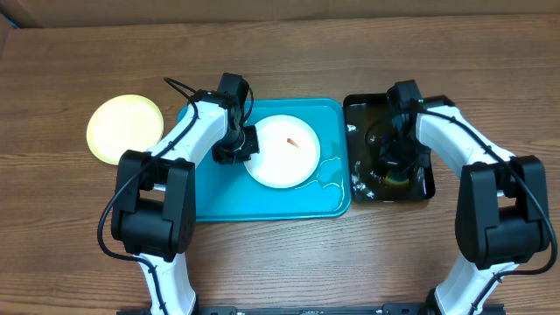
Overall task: Clean dirty plates on tray and stack at the side
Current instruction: 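Move the right gripper to the black tray and grasp the sponge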
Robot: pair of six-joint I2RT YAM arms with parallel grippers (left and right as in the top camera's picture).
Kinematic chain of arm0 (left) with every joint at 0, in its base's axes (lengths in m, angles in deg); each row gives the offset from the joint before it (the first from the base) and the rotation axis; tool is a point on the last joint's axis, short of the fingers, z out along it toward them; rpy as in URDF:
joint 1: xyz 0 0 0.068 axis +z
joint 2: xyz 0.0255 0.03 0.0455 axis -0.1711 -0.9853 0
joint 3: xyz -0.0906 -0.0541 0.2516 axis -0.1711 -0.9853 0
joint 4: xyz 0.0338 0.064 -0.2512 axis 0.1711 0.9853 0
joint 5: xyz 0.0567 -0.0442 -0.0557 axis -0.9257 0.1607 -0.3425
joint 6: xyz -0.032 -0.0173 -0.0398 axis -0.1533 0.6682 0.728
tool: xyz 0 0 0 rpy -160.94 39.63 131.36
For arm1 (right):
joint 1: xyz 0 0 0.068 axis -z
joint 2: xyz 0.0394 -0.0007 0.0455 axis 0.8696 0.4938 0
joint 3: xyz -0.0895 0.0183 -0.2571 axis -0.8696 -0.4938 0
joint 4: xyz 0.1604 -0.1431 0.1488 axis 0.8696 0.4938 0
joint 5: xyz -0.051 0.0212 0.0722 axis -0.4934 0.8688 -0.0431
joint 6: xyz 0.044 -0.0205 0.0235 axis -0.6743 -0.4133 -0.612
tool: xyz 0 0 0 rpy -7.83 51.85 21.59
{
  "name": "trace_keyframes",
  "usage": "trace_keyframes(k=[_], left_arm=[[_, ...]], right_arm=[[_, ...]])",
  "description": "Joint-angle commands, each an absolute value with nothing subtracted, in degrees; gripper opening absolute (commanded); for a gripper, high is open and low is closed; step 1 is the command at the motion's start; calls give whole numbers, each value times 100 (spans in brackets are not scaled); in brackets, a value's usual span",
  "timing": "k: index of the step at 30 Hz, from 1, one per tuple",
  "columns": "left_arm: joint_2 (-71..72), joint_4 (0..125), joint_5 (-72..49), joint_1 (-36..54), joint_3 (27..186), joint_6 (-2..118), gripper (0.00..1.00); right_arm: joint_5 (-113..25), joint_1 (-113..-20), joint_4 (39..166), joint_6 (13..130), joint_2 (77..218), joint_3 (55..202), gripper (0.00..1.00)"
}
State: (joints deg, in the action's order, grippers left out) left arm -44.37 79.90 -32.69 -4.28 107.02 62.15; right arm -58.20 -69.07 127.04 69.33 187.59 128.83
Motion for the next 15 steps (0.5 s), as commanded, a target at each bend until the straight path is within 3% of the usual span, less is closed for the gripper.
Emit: trace_keyframes(k=[1, 15], left_arm=[[-4419, 8008, -3341, -487, 10705, 6193, 6], [-4419, 7988, -3369, -492, 10705, 6189, 5]], right_arm=[[-5862, -6903, 12753, 7072, 18554, 13280, 4], [-5405, -6907, 12744, 7527, 18482, 13304, 4]])
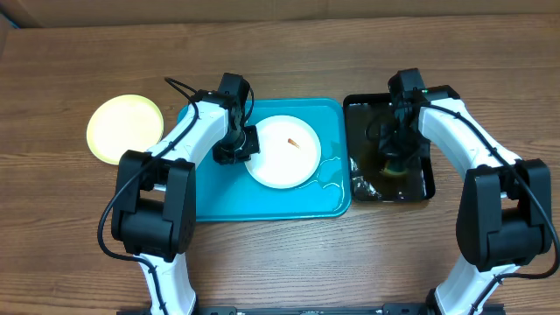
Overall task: Clean dirty plates on tray and stack at the side
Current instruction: 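Move the right gripper to the black tray and grasp the sponge, then wipe the white plate with the sponge in the right gripper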
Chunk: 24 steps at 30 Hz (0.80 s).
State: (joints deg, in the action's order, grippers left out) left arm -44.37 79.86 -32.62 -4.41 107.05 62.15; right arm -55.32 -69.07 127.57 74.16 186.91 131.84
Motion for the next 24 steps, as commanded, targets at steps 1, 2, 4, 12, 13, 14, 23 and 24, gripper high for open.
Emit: trace_keyframes(k=[1, 2, 4, 12, 13, 14, 23, 24], left_arm=[[-4419, 7986, -3369, -492, 10705, 6189, 4], [-4419, 7984, -3369, -492, 10705, 6189, 4], [-4419, 7979, -3369, -492, 10705, 6191, 4], [-4419, 7982, -3367, -492, 10705, 6189, 4], [-4419, 7982, -3367, -492, 10705, 6189, 4], [-4419, 7982, -3367, -492, 10705, 6189, 4], [-4419, 7940, -3367, -492, 10705, 6145, 4], [-4419, 7916, -3365, -492, 10705, 6108, 4]], right_arm=[[-5405, -6907, 12731, 7470, 18482, 13311, 4], [-5405, -6901, 12667, 7438, 18484, 13311, 4], [-5405, -6903, 12565, 7488, 18484, 13311, 4], [-5403, -6903, 12617, 7726, 18484, 13313, 4], [-5403, -6903, 12628, 7726, 18484, 13320, 4], [-5401, -6903, 12637, 7724, 18484, 13348, 4], [-3661, -7021, 13708, 8360, 18484, 14786, 4], [-3597, -7080, 13699, 8393, 18484, 14854, 4]])
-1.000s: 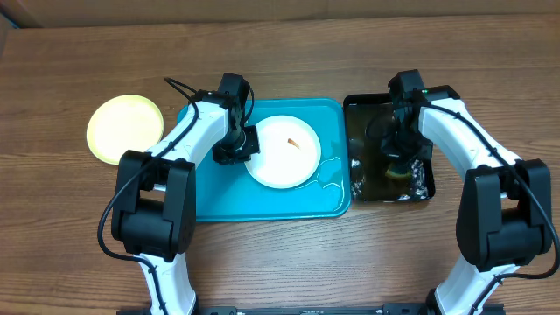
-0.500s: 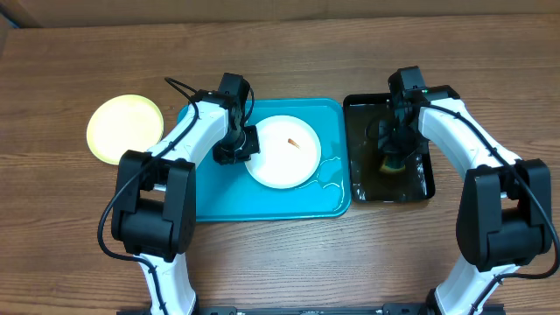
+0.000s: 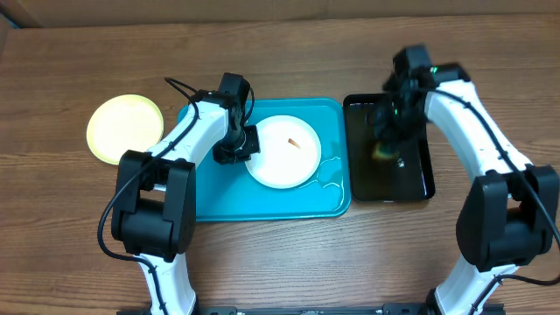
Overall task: Clean dirty plates on tray and stack at the side
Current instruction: 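Wipe the white plate with the sponge in the right gripper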
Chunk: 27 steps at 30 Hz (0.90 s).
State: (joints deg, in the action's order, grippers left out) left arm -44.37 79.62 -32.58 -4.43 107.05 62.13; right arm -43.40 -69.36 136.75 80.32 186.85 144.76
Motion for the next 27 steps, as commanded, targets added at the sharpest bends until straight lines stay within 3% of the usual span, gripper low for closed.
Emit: trace_keyframes(k=[1, 15, 27], left_arm=[[-4419, 7879, -3345, -492, 10705, 6047, 4], [-4419, 7678, -3183, -492, 10705, 5714, 8], [-4419, 7754, -3170, -492, 10705, 5714, 8]], right_arm=[[-3580, -7146, 13651, 8412, 18484, 14872, 4], [-4406, -8722, 12569, 8404, 18962, 14863, 4], [-5263, -9191, 11909, 8404, 19915, 14863, 6]])
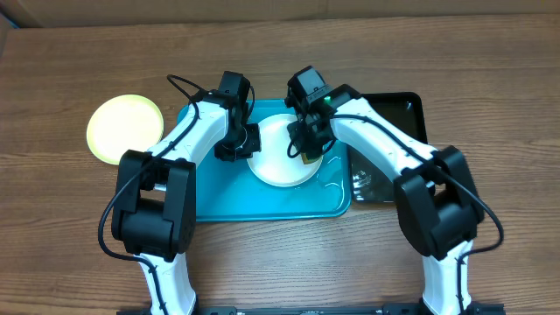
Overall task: Clean dirty plates on tray and stack at the side
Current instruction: 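Wipe the white plate with the sponge in the right gripper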
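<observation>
A white plate (276, 166) lies on the teal tray (219, 197). At the plate's left rim my left gripper (241, 145) is shut on the edge. Over the right half of the plate my right gripper (308, 150) is shut on a yellow-green sponge (311, 158), which is down at the plate's surface. The right gripper and sponge cover that part of the plate, so any dirt there is hidden. A clean-looking yellow plate (125, 129) sits on the table left of the tray.
A black basin (398, 144) with dark liquid and some suds stands right of the teal tray. Thin streaks of water (331, 175) lie on the tray's right side. Brown wooden table (280, 254) all around.
My right gripper, with the sponge, has moved left from above the black basin to the white plate's right half. The left gripper still grips the plate's left rim.
The left gripper held the white plate's rim throughout, with an orange smear showing on the plate. The right gripper was low in the black basin among suds, then higher over the basin with the sponge, and now it rests over the smear on the plate.
</observation>
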Robot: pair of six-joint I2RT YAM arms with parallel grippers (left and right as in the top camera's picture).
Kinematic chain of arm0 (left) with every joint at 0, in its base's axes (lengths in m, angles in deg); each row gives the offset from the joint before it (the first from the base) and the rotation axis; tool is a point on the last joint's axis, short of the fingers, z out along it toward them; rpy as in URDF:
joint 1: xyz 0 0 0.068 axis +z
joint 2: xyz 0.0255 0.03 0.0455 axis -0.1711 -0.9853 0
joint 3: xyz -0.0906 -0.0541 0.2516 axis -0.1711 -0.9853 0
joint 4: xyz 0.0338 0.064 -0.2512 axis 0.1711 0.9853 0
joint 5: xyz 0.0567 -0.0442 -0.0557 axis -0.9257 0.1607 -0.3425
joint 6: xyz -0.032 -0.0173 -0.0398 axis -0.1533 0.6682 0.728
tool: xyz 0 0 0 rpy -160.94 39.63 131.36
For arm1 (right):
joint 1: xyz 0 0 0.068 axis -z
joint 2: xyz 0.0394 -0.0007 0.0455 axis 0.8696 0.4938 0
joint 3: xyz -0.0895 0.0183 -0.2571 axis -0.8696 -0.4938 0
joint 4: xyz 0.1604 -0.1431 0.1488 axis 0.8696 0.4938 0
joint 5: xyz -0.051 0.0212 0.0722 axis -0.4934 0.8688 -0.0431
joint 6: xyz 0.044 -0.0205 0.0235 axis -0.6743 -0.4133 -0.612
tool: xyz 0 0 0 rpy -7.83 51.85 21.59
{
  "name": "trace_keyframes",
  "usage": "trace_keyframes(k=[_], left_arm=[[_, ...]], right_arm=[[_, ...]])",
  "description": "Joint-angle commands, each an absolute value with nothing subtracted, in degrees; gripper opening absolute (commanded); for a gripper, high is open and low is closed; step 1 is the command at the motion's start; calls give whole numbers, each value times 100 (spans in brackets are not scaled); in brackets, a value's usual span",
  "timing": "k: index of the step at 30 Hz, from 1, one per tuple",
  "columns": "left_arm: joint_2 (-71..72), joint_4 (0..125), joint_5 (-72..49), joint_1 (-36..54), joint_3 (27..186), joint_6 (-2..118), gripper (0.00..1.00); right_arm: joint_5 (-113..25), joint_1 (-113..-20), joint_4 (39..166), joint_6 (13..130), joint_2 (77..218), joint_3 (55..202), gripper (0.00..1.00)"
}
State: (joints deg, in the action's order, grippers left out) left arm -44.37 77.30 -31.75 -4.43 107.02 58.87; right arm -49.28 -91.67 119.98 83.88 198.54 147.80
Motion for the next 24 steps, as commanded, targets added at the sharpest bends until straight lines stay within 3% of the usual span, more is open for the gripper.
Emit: trace_keyframes(k=[1, 2, 11, 24], left_arm=[[-4419, 7759, -3170, -492, 10705, 5714, 8], [-4419, 7763, -3170, -492, 10705, 5714, 9], [-4419, 7754, -3170, -492, 10705, 5714, 9], [-4419, 7791, -3175, -492, 10705, 5714, 14]], right_arm=[[-5258, -9189, 11872, 8386, 19926, 14863, 11], [-5261, -9189, 11872, 8371, 19933, 14863, 16], [-5261, -9189, 11907, 8362, 19933, 14802, 22], [-5263, -9185, 11563, 8272, 19939, 14701, 24]])
